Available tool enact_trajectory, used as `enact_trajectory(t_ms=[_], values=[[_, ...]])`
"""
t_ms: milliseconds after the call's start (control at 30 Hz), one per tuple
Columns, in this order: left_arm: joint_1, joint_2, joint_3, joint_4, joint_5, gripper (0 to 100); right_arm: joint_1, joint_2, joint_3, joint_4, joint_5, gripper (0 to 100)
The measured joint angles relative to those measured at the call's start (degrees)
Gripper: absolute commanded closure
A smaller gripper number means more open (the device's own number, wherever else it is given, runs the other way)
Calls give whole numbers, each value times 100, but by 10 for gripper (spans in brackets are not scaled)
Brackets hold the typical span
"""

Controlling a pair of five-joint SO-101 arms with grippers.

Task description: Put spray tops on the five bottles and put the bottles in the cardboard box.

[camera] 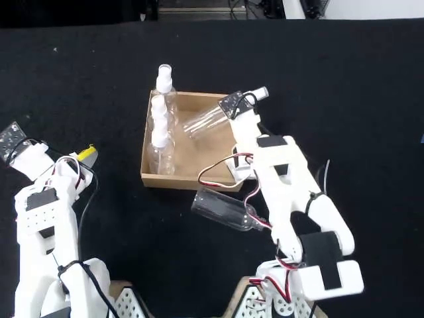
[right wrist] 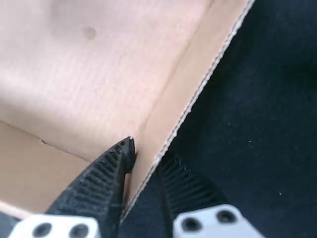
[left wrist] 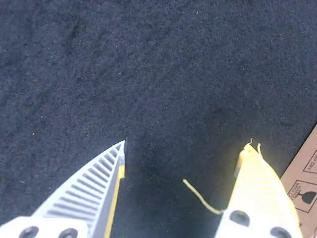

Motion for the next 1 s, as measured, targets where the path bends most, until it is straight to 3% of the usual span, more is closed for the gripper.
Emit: enact_trajectory(t_ms=[1000], values=[[0, 0, 0, 0, 0, 661, -167, -615, 527, 18, 26, 988]])
